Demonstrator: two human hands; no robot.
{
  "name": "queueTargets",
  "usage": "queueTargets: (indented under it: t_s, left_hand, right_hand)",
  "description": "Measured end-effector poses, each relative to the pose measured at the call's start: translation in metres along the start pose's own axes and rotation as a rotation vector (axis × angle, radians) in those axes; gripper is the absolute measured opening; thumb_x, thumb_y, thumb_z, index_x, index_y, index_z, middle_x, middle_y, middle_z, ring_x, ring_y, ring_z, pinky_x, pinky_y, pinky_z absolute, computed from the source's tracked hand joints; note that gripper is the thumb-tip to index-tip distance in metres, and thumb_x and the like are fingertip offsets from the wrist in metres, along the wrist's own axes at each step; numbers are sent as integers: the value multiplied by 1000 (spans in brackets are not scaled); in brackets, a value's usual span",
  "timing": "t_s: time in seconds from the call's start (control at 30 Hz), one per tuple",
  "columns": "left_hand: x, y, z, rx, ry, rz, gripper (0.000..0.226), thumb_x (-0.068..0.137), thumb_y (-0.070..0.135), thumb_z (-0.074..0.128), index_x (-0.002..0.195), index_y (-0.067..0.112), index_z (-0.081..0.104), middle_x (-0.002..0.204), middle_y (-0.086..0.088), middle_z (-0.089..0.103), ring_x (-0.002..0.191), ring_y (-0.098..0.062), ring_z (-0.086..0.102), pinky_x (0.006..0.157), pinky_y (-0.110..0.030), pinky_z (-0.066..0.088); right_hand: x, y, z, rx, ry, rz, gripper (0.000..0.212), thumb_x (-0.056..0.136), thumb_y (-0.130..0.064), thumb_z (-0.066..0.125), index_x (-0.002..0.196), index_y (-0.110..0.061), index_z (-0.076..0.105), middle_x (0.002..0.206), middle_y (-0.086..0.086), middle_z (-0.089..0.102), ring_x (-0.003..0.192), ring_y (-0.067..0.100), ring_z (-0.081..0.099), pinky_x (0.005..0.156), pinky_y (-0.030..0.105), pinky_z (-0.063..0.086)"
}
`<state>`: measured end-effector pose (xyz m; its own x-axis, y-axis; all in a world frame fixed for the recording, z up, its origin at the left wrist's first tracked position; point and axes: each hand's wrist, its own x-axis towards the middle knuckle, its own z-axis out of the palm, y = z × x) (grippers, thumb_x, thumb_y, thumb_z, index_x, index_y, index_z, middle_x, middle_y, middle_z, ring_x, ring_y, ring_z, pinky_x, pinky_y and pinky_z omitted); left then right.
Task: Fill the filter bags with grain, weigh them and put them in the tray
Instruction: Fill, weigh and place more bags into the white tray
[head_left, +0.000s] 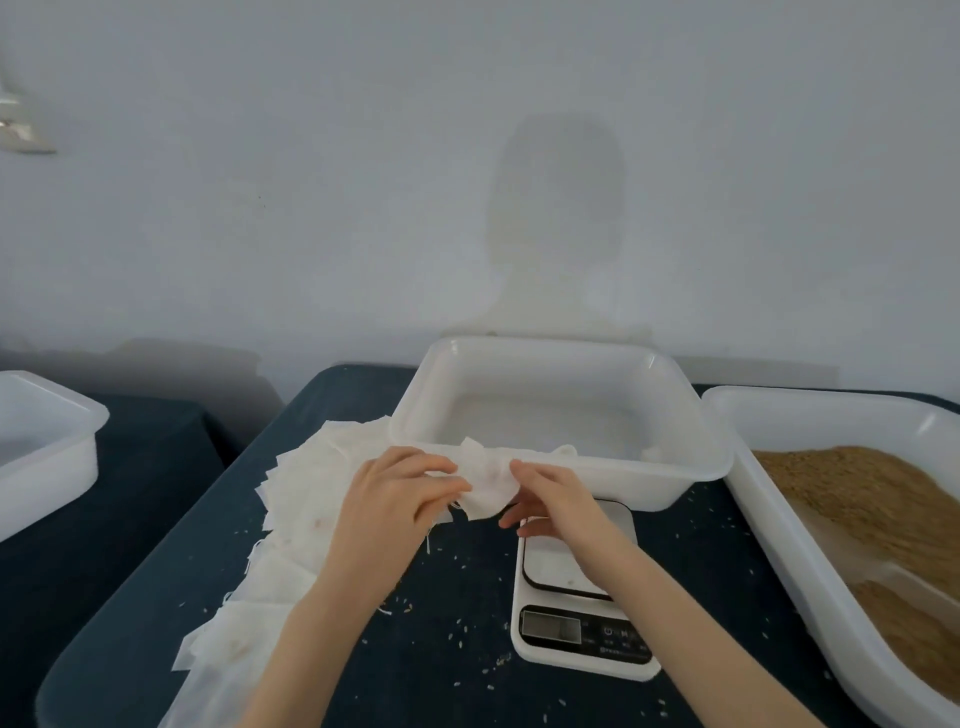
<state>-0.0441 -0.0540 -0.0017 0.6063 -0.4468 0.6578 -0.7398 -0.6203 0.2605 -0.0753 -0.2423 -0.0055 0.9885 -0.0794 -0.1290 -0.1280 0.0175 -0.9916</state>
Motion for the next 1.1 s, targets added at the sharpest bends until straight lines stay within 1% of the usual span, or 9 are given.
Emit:
queueTargets:
  t_s: [0.13, 0.4, 0.47, 0.57, 0.7, 0.83, 0.93, 1.0, 1.1]
  left_hand:
    - [-2, 7, 21, -90, -94, -26, 19, 77, 12, 78, 86, 29, 78, 101, 13, 70, 96, -15, 62, 79, -36, 49]
    - [-6, 25, 43, -391, -252, -223, 29, 85, 22, 70, 100, 46, 66, 118, 36, 49, 112, 13, 44, 92, -9, 37]
    - [-7, 33, 43, -524, -270, -279, 34, 86, 24, 68, 108, 48, 58, 118, 34, 50, 112, 10, 47, 89, -7, 40]
    - [-8, 47, 45, -815, -281, -423, 38, 88, 20, 66, 117, 41, 53, 111, 27, 58, 102, -3, 61, 84, -20, 51]
    - [-2, 62, 50, -972, -261, -559, 39, 89, 6, 63, 119, 30, 56, 108, 7, 65, 93, -7, 65, 73, -23, 56]
    - [7, 69, 54, -875, -131, -605, 28, 87, 5, 65, 106, 24, 60, 86, 0, 70, 76, -6, 68, 60, -17, 54]
    - [14, 70, 56, -752, -74, -578, 22, 84, 11, 70, 99, 24, 60, 67, -3, 69, 57, -9, 67, 49, -13, 49]
    - [19, 72, 58, -677, -84, -552, 21, 83, 19, 72, 95, 29, 58, 61, -4, 67, 49, -10, 64, 46, -13, 47]
    - [27, 75, 65, -454, -110, -442, 22, 82, 35, 70, 85, 41, 49, 52, 2, 60, 48, -5, 58, 52, -16, 46]
  right_hand:
    - [-11, 7, -21, -30, 99, -19, 18, 99, -21, 50, 93, -17, 67, 77, 1, 71, 62, 11, 69, 56, 18, 52]
    - [-30, 19, -46, -129, 197, -82, 14, 97, -16, 55, 92, -11, 67, 73, -3, 73, 67, 18, 72, 55, 17, 51]
    - [-34, 22, -49, -145, 204, -99, 13, 97, -16, 55, 92, -11, 66, 72, -2, 73, 66, 17, 72, 56, 18, 52]
    - [-39, 25, -54, -73, 219, -79, 15, 97, -17, 54, 91, -13, 67, 74, 1, 73, 67, 16, 72, 58, 19, 53]
    - [-40, 29, -61, -19, 306, -33, 15, 97, -16, 53, 92, -12, 67, 79, 2, 72, 67, 14, 70, 59, 20, 52]
    - [-42, 34, -66, -237, 408, -61, 11, 94, -19, 59, 104, -21, 59, 91, -8, 70, 74, 9, 69, 64, 21, 53]
    - [-51, 32, -62, -628, 550, -219, 32, 86, -29, 67, 107, -40, 45, 107, -30, 51, 92, -3, 56, 70, 13, 44]
    - [-56, 27, -56, -709, 510, -368, 34, 82, -31, 70, 101, -45, 45, 104, -33, 48, 94, -6, 52, 69, 11, 43]
    - [-59, 19, -48, -553, 331, -396, 24, 81, -31, 73, 92, -40, 55, 90, -25, 64, 85, -3, 61, 69, 12, 48]
